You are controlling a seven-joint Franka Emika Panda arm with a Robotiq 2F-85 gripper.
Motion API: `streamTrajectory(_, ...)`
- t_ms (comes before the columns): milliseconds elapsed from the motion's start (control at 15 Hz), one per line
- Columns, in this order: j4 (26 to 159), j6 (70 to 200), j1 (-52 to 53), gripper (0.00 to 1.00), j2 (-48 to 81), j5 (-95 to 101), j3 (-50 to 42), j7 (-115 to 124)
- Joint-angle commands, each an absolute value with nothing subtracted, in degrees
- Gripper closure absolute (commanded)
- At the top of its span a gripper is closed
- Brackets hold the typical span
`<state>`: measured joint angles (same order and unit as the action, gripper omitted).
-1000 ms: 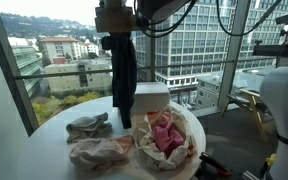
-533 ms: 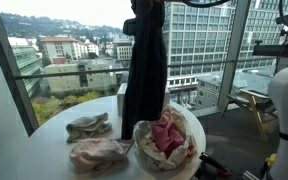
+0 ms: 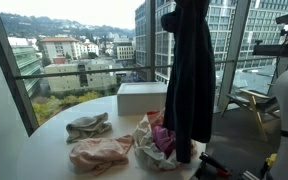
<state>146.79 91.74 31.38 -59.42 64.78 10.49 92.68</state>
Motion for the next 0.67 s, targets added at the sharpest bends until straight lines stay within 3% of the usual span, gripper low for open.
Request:
streamTrajectory(0, 150.59, 97.42, 26.97, 0.89, -60.5, 65.27, 8.12, 89.67)
streamTrajectory(600, 148.2, 110.63, 17.64, 0.89, -57.34, 71.78, 6.29, 90.5)
